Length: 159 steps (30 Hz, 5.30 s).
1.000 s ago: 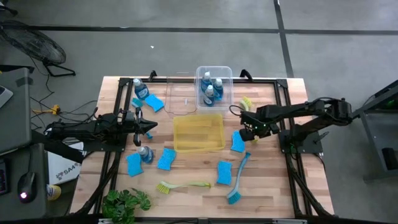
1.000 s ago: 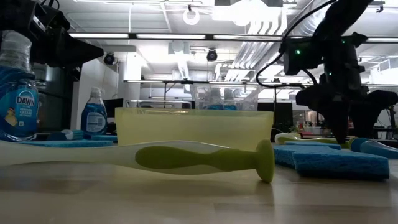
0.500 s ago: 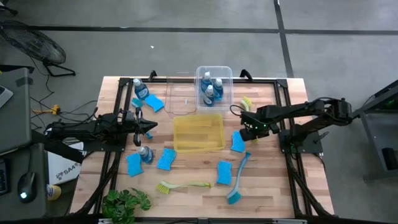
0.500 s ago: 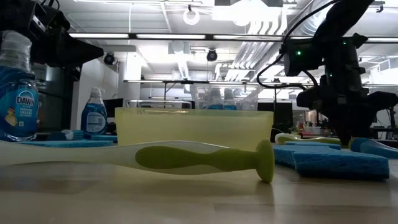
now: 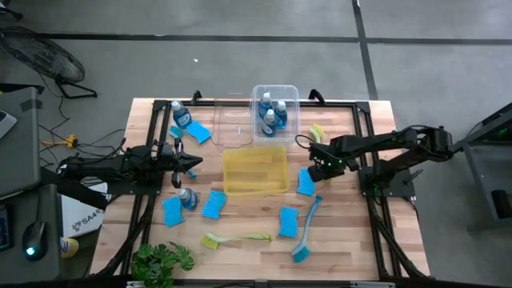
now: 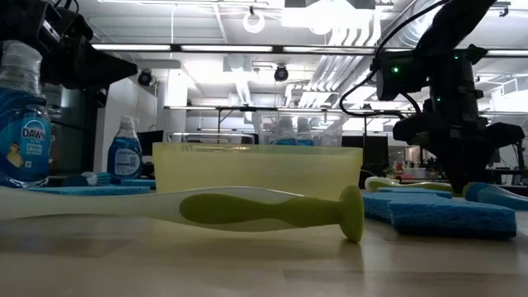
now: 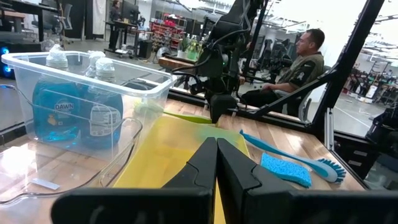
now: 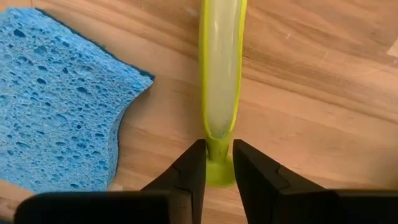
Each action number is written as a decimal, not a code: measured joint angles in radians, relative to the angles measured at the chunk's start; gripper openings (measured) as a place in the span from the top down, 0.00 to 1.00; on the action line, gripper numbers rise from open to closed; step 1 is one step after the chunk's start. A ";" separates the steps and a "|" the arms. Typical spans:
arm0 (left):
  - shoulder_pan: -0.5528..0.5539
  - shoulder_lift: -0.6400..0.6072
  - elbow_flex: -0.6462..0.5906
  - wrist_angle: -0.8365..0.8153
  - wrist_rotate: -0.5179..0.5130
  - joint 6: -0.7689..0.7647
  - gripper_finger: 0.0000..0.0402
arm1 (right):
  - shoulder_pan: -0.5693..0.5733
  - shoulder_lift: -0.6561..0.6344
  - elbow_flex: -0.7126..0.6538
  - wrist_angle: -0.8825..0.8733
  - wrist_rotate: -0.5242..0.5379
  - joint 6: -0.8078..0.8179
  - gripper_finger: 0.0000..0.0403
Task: Pick & Place Kitchen Sink Supplies
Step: Put the yellow toilet brush into the yellow bin
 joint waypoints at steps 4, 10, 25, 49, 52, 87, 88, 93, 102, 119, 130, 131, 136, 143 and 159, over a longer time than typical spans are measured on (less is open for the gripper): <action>0.000 0.000 0.000 0.000 0.000 0.000 1.00 | 0.000 0.000 0.000 0.000 0.024 -0.013 0.80; 0.000 0.000 0.000 0.000 -0.001 0.000 1.00 | 0.000 0.023 0.001 0.009 0.038 -0.089 0.80; 0.000 0.000 0.000 0.000 -0.005 0.000 1.00 | 0.000 0.062 0.000 0.036 0.054 -0.152 0.90; 0.000 0.000 0.000 0.000 -0.003 0.000 1.00 | 0.177 -0.528 0.000 -0.203 0.330 0.055 0.91; 0.000 0.000 0.000 0.000 -0.003 0.000 1.00 | 0.224 -0.557 0.000 -0.197 0.380 0.046 0.91; 0.000 0.000 0.000 0.000 -0.003 0.000 1.00 | 0.362 -0.262 0.088 0.321 0.268 -0.829 0.91; 0.000 0.000 0.000 0.000 -0.004 0.000 1.00 | 0.350 -0.244 0.113 0.290 0.249 -0.842 0.91; 0.000 0.000 0.000 0.000 -0.004 0.000 1.00 | 0.298 -0.133 0.251 0.119 0.167 -0.890 0.91; 0.000 0.000 0.000 0.000 -0.004 0.000 1.00 | 0.214 0.105 0.497 0.002 -0.012 -0.821 0.91; 0.000 0.000 0.000 0.000 -0.003 0.000 1.00 | 0.216 0.387 0.753 -0.155 -0.111 -0.711 0.90; 0.000 0.000 0.000 0.000 -0.003 0.000 1.00 | 0.207 0.487 0.842 -0.153 -0.036 -0.761 0.90; 0.000 0.000 0.000 0.000 -0.003 0.000 1.00 | 0.207 0.490 0.842 -0.153 -0.037 -0.761 0.90; 0.000 0.000 0.000 0.000 -0.003 0.000 1.00 | 0.213 0.511 0.841 -0.153 -0.037 -0.761 0.90; 0.000 0.000 0.000 0.000 -0.003 0.000 1.00 | 0.212 0.539 0.839 -0.150 -0.028 -0.763 0.90; 0.000 0.000 0.000 0.000 -0.002 0.000 1.00 | 0.204 0.552 0.839 -0.167 0.001 -0.779 0.87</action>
